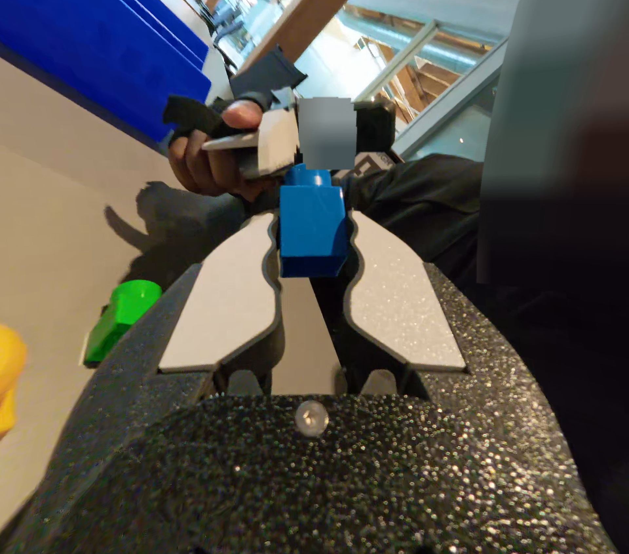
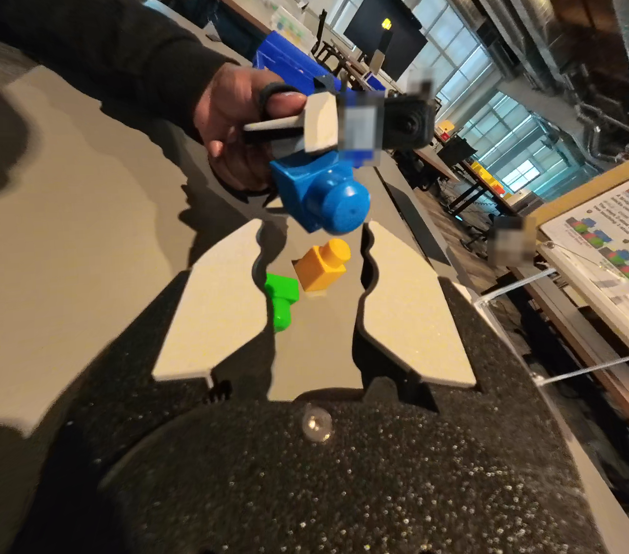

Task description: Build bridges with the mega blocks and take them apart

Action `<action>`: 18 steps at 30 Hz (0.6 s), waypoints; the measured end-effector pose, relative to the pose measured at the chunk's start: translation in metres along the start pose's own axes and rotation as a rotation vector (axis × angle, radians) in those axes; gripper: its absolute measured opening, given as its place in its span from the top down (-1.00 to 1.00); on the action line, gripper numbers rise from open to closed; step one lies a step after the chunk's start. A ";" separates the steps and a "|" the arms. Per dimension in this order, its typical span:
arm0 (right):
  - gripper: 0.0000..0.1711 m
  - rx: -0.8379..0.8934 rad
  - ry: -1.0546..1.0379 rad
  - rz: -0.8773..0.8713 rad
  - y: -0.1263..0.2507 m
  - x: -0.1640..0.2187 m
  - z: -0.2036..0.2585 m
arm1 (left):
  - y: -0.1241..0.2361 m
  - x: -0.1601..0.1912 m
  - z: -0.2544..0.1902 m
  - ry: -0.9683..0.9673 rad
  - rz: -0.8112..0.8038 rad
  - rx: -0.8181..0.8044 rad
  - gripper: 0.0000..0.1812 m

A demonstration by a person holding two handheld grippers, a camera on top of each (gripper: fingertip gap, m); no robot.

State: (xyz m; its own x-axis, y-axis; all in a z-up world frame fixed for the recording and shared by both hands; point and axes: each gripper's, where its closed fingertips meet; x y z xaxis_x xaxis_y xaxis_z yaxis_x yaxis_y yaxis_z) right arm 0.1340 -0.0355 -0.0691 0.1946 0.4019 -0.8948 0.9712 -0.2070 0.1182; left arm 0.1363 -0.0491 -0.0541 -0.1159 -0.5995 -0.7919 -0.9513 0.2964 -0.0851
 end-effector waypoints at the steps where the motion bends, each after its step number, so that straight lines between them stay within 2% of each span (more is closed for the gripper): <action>1: 0.38 -0.001 0.007 -0.009 0.000 -0.002 0.001 | -0.003 0.004 -0.002 0.005 0.026 0.011 0.60; 4: 0.44 -0.028 0.028 -0.039 0.000 -0.008 0.008 | -0.010 0.015 -0.008 0.029 0.096 0.057 0.60; 7: 0.58 -0.081 0.053 -0.054 -0.001 -0.011 0.020 | -0.011 0.018 -0.012 0.071 0.100 0.109 0.60; 12: 0.59 -0.108 0.048 -0.051 -0.003 -0.011 0.026 | -0.010 0.023 -0.014 0.123 0.118 0.155 0.60; 14: 0.60 -0.114 0.019 -0.046 -0.002 -0.011 0.024 | -0.008 0.020 -0.012 0.054 0.108 0.126 0.60; 18: 0.60 -0.081 -0.028 -0.040 0.003 -0.013 0.012 | 0.004 0.006 -0.010 -0.127 0.094 0.024 0.47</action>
State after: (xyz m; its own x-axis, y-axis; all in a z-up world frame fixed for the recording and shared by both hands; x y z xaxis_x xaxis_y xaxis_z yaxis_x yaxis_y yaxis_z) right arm 0.1323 -0.0518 -0.0621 0.1524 0.3833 -0.9110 0.9863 -0.1176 0.1155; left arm 0.1284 -0.0590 -0.0527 -0.1655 -0.4701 -0.8670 -0.9307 0.3652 -0.0203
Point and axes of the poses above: each gripper's, where its closed fingertips meet, y back along the fingers, x out of its underside, z = x × y across the jaws, and after that the axes turned 9 degrees about -y, right-handed
